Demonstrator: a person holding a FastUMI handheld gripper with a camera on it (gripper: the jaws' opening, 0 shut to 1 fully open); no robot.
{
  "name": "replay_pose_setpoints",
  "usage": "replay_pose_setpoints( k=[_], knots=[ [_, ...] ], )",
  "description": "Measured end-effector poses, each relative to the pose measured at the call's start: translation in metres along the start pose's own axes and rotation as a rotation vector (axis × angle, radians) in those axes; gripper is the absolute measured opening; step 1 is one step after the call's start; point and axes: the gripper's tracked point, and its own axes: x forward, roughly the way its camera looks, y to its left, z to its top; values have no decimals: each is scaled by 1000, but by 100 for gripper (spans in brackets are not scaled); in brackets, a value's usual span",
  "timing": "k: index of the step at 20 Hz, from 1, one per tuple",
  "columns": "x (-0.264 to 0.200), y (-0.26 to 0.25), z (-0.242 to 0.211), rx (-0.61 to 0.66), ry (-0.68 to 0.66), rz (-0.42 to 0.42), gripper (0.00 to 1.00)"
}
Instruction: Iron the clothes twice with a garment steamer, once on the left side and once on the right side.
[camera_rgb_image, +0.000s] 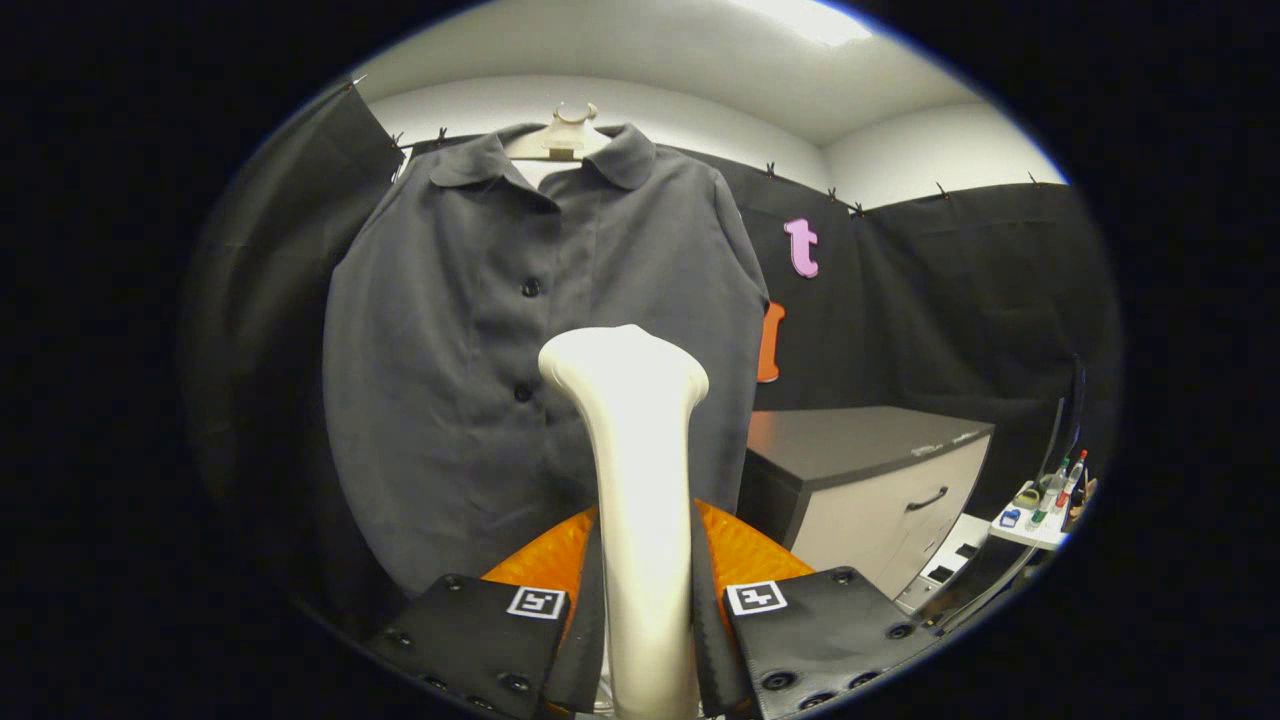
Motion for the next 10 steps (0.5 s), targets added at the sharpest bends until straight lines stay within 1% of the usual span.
replay_pose_setpoints(
  k=[3,7,10],
  knots=[
    [0,19,33,4,-64,34,45],
    [4,46,64,12,-136,71,45],
    [15,70,70,39,-137,139,45]
  ],
)
